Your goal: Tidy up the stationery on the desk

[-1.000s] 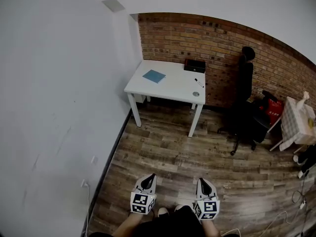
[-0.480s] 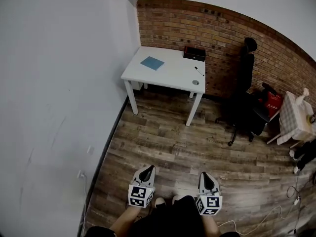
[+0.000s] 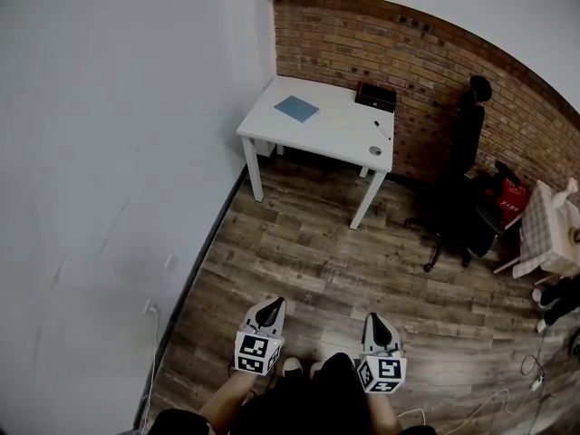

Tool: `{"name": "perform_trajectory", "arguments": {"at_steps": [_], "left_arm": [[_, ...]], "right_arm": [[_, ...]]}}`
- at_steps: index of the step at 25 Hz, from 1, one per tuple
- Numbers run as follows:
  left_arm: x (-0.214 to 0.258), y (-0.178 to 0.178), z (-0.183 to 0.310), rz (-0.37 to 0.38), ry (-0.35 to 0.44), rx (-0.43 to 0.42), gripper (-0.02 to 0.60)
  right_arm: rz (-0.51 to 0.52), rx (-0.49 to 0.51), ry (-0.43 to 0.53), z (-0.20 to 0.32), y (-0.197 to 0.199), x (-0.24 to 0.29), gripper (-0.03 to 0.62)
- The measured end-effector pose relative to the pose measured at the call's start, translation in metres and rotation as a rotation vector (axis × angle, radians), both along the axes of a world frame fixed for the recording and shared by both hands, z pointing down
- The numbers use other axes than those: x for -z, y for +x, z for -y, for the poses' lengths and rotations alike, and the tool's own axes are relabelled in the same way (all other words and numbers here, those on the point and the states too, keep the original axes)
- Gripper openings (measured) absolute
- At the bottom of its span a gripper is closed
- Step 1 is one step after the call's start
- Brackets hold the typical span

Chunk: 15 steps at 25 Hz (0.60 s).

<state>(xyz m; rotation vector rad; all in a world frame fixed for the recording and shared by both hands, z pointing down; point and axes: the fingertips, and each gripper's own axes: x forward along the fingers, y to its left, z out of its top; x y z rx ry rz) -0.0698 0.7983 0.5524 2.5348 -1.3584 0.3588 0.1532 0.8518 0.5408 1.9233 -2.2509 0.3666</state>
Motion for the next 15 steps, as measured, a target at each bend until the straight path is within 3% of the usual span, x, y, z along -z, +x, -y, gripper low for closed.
{"name": "perform_trajectory", "arguments": {"at_steps": [8,15], "left_arm": [[-0.009,0.015,0.024,0.002,-0.017,-0.013,0.015],[-0.01,0.039,0.08,0.014,-0.015,-0.009,0.015]], "right_arm": [[0.002,0.005,-0.024,0.022,0.009,-0.011,0.023],[0.02,0.029,-0.02,0.085,0.025,-0.016,0.023]]}}
